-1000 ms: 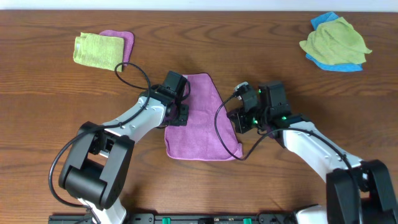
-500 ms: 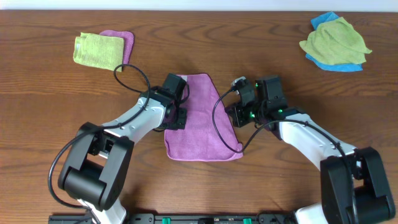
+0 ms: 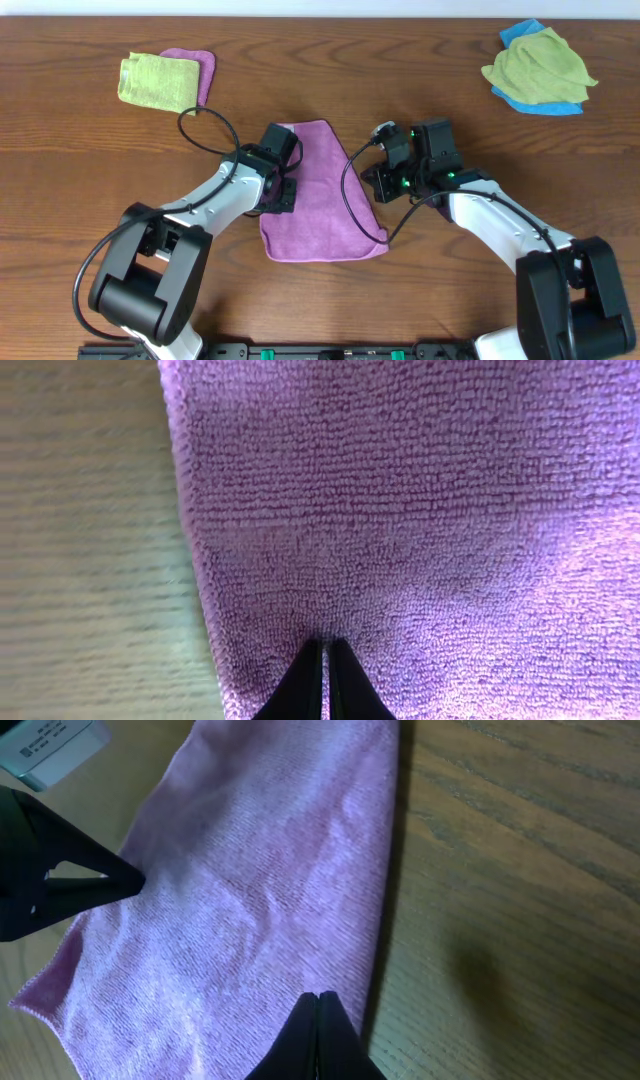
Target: Fold the cloth
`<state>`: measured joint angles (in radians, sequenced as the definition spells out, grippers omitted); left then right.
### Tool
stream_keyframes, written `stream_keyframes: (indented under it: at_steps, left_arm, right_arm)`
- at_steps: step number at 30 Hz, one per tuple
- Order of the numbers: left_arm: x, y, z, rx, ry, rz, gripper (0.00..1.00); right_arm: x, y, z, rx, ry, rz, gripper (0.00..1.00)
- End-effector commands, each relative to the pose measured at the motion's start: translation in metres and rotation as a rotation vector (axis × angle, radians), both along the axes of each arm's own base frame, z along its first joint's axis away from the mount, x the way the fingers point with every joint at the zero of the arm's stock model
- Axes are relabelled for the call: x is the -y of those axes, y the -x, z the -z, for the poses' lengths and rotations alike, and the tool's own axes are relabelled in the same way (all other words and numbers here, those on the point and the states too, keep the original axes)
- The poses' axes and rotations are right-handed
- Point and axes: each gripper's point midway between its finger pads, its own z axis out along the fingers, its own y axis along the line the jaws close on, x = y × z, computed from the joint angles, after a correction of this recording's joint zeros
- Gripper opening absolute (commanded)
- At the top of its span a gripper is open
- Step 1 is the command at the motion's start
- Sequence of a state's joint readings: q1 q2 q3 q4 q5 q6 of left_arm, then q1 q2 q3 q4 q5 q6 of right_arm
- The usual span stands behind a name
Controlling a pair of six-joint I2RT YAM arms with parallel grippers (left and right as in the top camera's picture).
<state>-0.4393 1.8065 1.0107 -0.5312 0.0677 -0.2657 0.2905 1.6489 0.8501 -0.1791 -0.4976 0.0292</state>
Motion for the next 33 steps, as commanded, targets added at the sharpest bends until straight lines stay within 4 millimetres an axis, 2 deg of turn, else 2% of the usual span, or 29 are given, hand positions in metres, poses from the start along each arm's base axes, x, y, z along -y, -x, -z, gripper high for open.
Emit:
stream_keyframes:
  at_steps: [1,10,14,19,22,28,33]
  left_arm:
    - [-0.032,0.027,0.024,-0.091,-0.139,-0.04,0.06]
    - [-0.033,0.029,0.024,-0.099,-0.145,-0.048,0.06]
    - [-0.029,0.031,0.025,-0.11,-0.121,-0.05,0.06]
    - [-0.026,0.032,0.025,-0.118,-0.104,-0.063,0.06]
    - [-0.026,0.033,0.025,-0.119,-0.104,-0.062,0.06]
    - [-0.025,0.033,0.024,-0.121,-0.096,-0.065,0.06]
    - [-0.022,0.033,0.024,-0.117,-0.094,-0.057,0.06]
  right_arm:
    - [-0.003,-0.002,-0.002,0.003,0.0,-0.013,0.01]
    - [-0.006,0.012,0.005,-0.043,0.022,-0.047,0.01]
    - [-0.012,0.003,0.0,0.01,0.006,-0.056,0.01]
    - [-0.015,-0.001,0.015,-0.015,0.002,-0.043,0.01]
    - [-0.016,-0.005,0.017,-0.007,-0.004,-0.037,0.01]
    - [-0.02,-0.019,0.017,0.027,-0.016,-0.033,0.01]
    - [-0.033,-0.038,0.019,0.002,-0.06,-0.044,0.01]
